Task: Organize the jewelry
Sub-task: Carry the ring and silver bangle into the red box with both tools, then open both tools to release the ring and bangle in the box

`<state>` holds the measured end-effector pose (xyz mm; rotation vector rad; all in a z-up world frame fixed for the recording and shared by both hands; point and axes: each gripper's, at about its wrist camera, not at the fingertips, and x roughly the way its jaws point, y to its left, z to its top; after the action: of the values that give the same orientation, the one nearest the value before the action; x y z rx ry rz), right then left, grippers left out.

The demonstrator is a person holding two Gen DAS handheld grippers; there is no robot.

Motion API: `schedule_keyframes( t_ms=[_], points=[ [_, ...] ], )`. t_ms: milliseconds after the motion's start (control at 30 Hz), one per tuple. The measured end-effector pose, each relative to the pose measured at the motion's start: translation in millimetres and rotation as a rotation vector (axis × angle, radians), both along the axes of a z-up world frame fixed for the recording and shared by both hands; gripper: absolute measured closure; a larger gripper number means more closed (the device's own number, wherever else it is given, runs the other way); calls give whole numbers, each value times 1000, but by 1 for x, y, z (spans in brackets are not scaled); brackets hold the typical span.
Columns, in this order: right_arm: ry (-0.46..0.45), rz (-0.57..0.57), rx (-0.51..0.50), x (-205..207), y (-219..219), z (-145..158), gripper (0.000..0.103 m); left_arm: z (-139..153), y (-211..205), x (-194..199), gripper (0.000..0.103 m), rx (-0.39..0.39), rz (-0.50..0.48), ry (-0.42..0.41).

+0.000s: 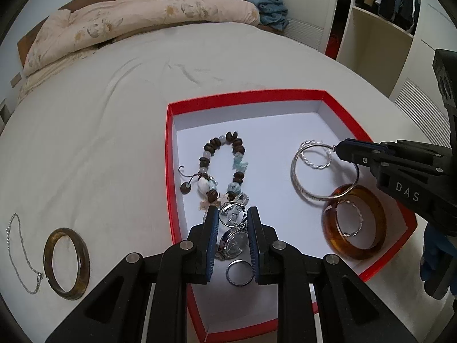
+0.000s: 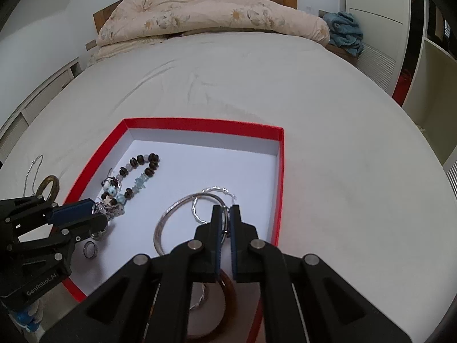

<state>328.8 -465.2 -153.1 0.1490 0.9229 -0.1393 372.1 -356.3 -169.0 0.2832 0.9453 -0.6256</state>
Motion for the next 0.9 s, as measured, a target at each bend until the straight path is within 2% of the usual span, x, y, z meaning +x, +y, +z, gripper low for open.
schedule_keyframes(
  t_ms=[433,700,800,900],
  points=[
    [11,-2,-13,-4,1,0,97,-1,-4,-3,82,10,5,4],
    [0,-22,-11,-18,-6,13,97,9,1,-10,74,3,19,10],
    [-6,-33,-13,-27,-6,22,91,21,4,-17,70,-4,15,-1],
    [-13,-47,-8,-38,-4,32,81,36,8,-26,64,-10,18,-13]
  ],
)
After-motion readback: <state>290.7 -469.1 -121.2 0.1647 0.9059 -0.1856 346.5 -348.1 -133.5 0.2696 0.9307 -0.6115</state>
